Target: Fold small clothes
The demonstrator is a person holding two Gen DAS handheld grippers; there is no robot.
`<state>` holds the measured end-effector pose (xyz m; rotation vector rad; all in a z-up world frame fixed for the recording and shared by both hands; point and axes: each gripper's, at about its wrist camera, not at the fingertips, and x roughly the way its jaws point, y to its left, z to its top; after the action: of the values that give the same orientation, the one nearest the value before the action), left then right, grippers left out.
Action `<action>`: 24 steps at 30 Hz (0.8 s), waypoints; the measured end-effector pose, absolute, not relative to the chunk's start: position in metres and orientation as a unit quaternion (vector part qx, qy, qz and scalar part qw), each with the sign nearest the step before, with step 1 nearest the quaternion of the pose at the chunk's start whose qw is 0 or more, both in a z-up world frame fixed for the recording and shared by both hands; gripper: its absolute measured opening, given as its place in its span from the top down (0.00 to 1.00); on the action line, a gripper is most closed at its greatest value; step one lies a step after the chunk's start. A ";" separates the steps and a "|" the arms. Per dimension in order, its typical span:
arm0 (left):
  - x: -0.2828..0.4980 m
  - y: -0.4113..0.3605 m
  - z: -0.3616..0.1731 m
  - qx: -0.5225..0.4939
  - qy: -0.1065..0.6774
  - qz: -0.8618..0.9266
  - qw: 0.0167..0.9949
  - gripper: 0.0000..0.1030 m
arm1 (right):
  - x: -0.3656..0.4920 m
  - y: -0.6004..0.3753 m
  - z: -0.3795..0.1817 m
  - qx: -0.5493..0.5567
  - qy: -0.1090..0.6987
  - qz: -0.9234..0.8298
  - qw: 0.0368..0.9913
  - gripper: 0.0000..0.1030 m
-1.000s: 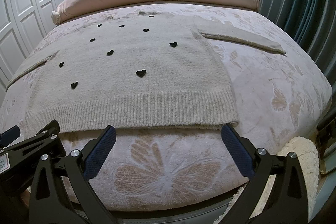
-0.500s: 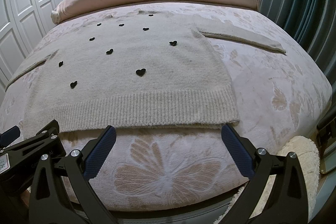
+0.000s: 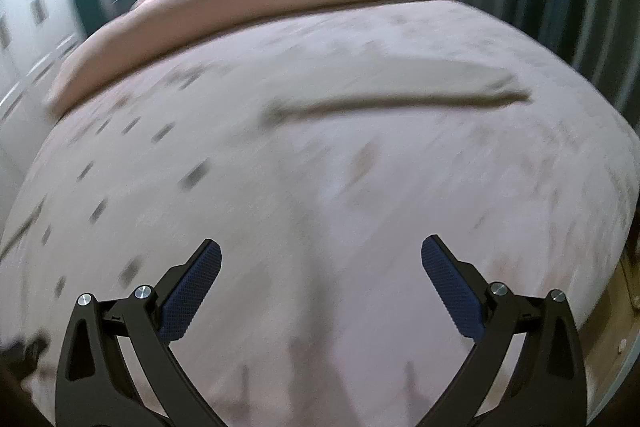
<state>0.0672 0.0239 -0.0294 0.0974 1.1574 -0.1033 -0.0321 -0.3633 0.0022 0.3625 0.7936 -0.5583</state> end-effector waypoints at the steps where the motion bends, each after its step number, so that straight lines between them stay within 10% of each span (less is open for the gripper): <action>1: 0.072 0.026 -0.032 0.044 0.554 -0.048 0.830 0.06 | -0.028 -0.387 0.002 0.178 0.375 -0.281 0.865 0.05; 14: 0.104 0.020 -0.049 0.049 0.587 -0.053 0.806 0.06 | 0.026 -0.629 -0.056 0.342 0.345 -0.410 0.772 0.05; 16: 0.110 0.019 -0.051 0.029 0.594 -0.050 0.802 0.06 | 0.031 -0.638 -0.061 0.364 0.331 -0.413 0.766 0.15; 20: 0.122 0.023 -0.051 -0.005 0.600 -0.041 0.799 0.07 | 0.060 -0.643 -0.050 0.382 0.311 -0.397 0.774 0.76; 24: 0.131 0.023 -0.044 0.003 0.583 -0.050 0.811 0.09 | 0.128 -0.597 0.018 0.344 0.252 -0.302 0.853 0.87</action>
<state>0.1311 0.0228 -0.0443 0.0062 1.2453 -0.1064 0.1280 -0.5970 0.0182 0.7235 0.5302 -0.6352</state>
